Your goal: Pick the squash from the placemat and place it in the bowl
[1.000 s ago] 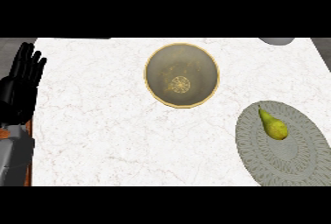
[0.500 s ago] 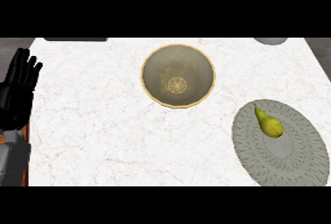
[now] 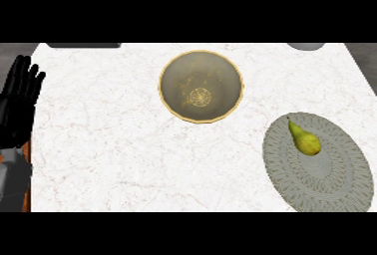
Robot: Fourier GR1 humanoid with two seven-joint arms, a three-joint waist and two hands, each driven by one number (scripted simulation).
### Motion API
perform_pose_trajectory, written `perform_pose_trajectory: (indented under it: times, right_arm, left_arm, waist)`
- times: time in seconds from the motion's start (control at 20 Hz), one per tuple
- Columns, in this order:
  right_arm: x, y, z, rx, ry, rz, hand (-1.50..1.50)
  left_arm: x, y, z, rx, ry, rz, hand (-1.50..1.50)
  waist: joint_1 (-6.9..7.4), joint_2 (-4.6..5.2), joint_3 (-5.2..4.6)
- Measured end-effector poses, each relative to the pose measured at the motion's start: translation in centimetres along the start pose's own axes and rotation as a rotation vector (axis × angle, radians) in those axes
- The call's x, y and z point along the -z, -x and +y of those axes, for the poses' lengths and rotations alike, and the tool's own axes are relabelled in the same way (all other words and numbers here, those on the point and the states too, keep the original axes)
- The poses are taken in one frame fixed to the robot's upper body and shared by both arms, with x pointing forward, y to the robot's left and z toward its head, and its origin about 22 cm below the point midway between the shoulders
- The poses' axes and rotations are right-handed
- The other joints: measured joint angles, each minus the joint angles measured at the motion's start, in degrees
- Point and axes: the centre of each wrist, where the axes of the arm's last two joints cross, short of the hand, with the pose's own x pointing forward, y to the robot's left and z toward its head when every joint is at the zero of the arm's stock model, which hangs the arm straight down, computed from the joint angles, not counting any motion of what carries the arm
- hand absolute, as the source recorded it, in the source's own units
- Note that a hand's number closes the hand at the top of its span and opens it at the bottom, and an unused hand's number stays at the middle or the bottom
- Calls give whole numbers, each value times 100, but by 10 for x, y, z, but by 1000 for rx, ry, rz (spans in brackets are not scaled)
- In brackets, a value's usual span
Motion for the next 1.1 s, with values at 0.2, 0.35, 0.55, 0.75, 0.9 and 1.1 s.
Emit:
perform_pose_trajectory:
  times: [0.2,0.35,0.55,0.75,0.9,1.1]
  right_arm:
    - [25,-20,30,11,-68,-5,150]
    - [42,-32,60,15,-114,4,150]
    - [55,-37,106,5,-149,18,150]
    - [63,-38,146,-56,-130,62,150]
    - [67,-31,174,-78,-132,131,150]
    - [69,-20,204,-11,-129,221,-150]
  left_arm:
    - [-3,0,3,3,-5,-4,0]
    - [-4,-3,4,-4,-7,-4,0]
    - [-1,-3,1,-1,2,-10,0]
    - [1,-2,3,-2,2,-13,0]
    - [7,-8,-6,-6,7,-15,0]
    - [8,-5,-4,-7,13,-20,0]
  waist:
    - [-2,1,2]
    - [8,10,3]
    - [11,24,4]
    - [45,46,5]
    - [78,65,6]
    - [100,76,6]
